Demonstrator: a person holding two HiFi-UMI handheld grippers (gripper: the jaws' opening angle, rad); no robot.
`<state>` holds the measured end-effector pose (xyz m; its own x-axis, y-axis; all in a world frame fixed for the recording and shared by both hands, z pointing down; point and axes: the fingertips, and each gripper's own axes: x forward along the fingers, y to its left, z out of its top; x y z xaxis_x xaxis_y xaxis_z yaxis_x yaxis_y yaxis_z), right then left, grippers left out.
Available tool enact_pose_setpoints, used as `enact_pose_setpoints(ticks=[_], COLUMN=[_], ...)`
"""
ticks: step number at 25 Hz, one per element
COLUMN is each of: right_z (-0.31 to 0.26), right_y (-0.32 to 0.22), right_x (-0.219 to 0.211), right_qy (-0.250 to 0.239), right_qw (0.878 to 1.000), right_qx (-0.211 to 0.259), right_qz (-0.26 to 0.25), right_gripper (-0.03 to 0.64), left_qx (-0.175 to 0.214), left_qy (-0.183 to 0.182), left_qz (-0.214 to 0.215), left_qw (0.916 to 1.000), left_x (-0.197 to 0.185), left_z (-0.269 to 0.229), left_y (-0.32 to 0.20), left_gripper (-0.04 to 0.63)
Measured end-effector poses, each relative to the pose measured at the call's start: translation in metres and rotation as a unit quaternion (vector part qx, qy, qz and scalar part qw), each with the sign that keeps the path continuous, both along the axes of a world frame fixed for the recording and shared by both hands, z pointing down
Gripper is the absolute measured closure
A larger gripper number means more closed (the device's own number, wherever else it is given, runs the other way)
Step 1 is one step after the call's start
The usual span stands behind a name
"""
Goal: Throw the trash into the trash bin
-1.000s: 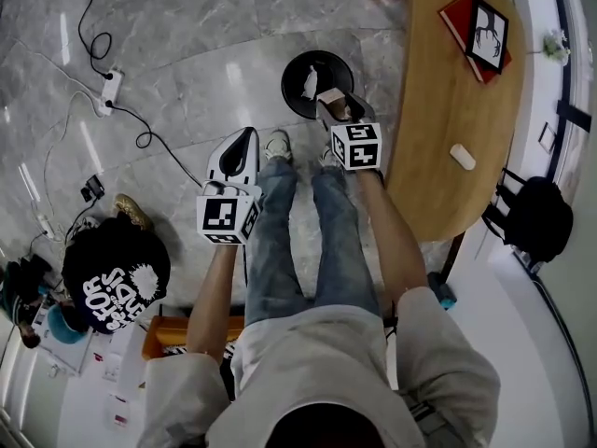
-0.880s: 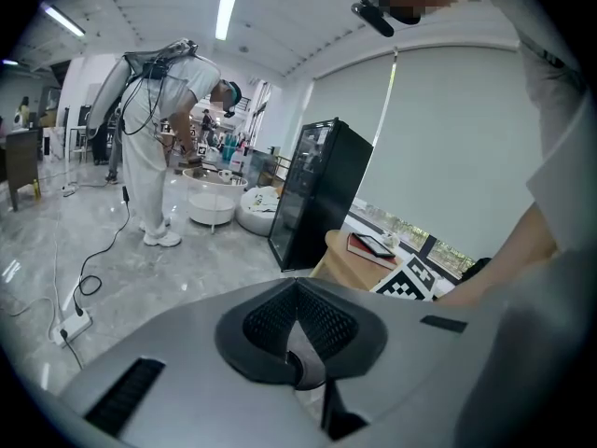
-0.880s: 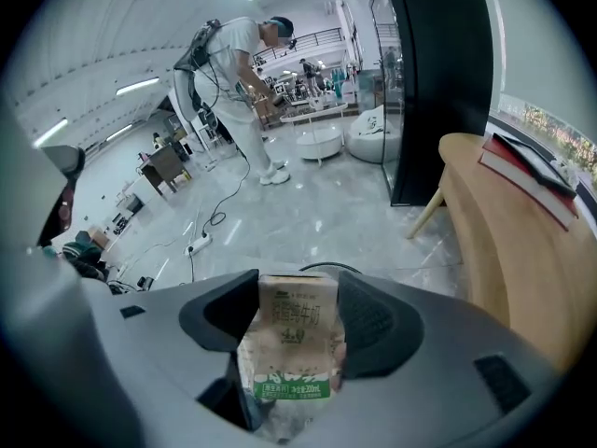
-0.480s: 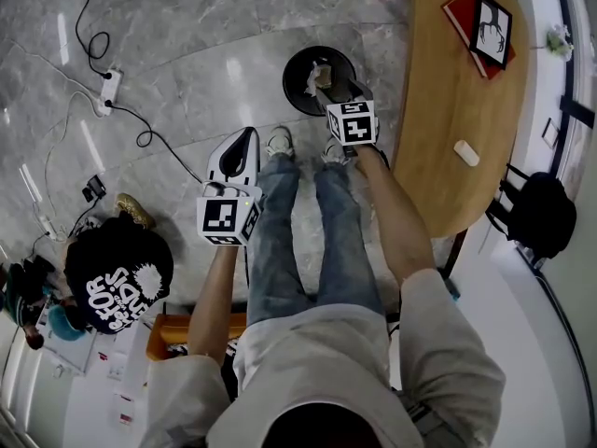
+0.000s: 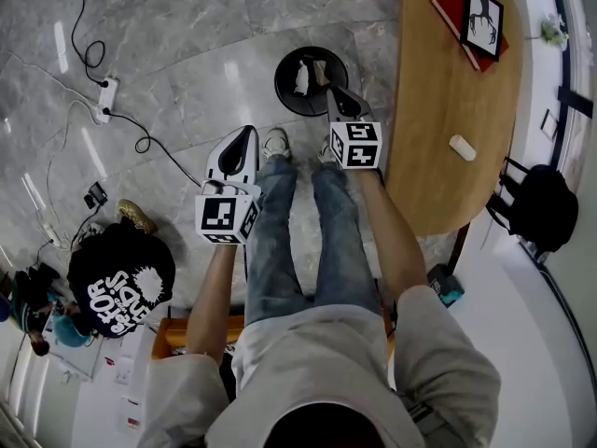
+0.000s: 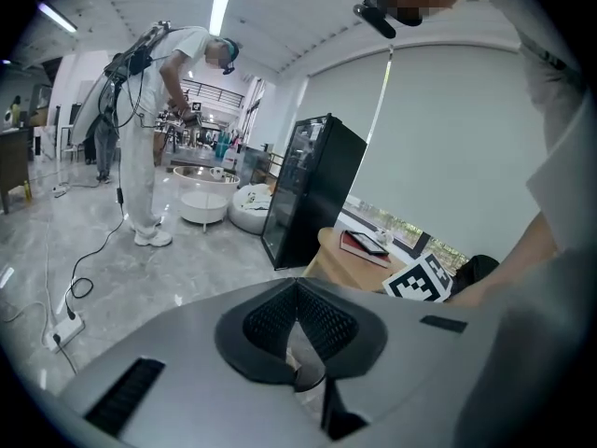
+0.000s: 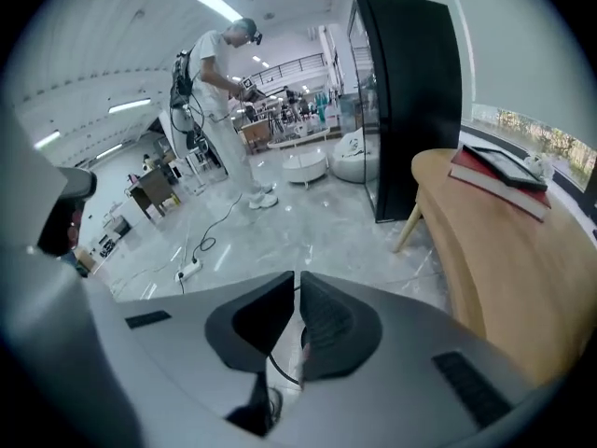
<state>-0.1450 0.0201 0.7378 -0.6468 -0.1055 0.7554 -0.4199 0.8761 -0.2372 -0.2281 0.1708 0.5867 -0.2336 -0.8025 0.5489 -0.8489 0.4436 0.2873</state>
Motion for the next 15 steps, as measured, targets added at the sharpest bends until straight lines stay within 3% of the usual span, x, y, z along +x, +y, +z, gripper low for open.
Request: enact_pose_setpoints(ticks=[7,15], right_z=[-0.063,-0.099], right_y=[0.006,-0.011], right_x=[0.029,0.081], right_qy=[-0.075,-0.097], right_qw=[0.997,0.992], right_qx=[0.006,0.036], right_qz=[0.031,0.072], right_gripper=[0.588,0.588], left_qx=[0.006,0.008], left_qy=[0.000,0.001], left_qz=[0.029,0.083], left_qw=[0.9996,0.9965], left_x=[0.016,0.056], left_z=[-0.004,-0.004], left_y=[-0.022,-0.065], left_gripper=[0.577,0.577])
